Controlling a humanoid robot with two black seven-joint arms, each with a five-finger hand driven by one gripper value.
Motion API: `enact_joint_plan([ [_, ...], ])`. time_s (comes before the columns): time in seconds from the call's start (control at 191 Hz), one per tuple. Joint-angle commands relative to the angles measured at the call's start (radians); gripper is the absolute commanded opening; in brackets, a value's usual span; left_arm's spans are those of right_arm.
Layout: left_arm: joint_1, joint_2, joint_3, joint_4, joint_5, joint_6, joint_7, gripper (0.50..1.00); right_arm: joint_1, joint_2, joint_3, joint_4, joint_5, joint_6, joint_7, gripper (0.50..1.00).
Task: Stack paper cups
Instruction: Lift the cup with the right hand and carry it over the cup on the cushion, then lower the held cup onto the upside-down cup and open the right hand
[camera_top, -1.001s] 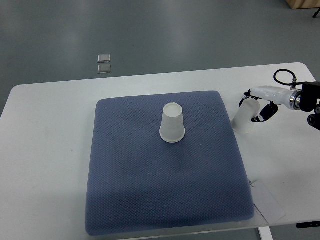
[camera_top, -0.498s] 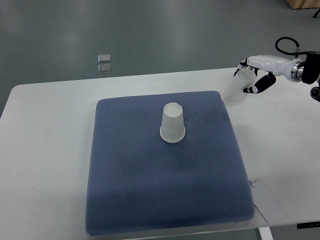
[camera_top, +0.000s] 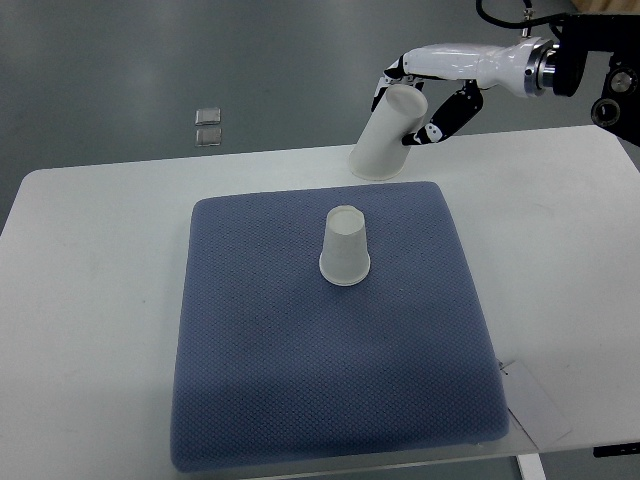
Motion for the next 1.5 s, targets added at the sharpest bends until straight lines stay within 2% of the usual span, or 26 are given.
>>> enact_joint_plan([
  [0.0,0.000,0.000,0.000,0.000,0.000,0.000,0.000,1.000,0.002,0.012,0.000,0.029,-0.001,0.009,-0.011,0.500],
  [0.513,0.000,0.000,0.000,0.000,0.000,0.000,0.000,1.000,-0.038,0.093,-0.021,0.043,-0.050,0.019,-0.062,0.500],
  [1.142,0.000,0.000,0.000,0.000,0.000,0.000,0.000,1.000,-0.052,0.108,-0.038,0.029,-0.077,0.002,-0.065,0.500],
  [1.189,0.000,0.000,0.000,0.000,0.000,0.000,0.000,1.000,-0.056,0.108,-0.038,0.029,-0.077,-0.011,-0.065,0.558],
  [1.372,0.000,0.000,0.000,0.000,0.000,0.000,0.000,1.000,-0.058,0.108,-0.040,0.029,-0.077,-0.012,-0.065,0.697],
  [1.409,0.000,0.000,0.000,0.000,0.000,0.000,0.000,1.000,-0.060,0.108,-0.040,0.029,-0.077,-0.009,-0.065,0.752],
  [1.477,0.000,0.000,0.000,0.000,0.000,0.000,0.000,1.000,-0.058,0.108,-0.040,0.029,-0.075,-0.004,-0.066,0.811],
  [1.493,0.000,0.000,0.000,0.000,0.000,0.000,0.000,1.000,-0.058,0.108,-0.040,0.029,-0.075,-0.003,-0.068,0.844],
])
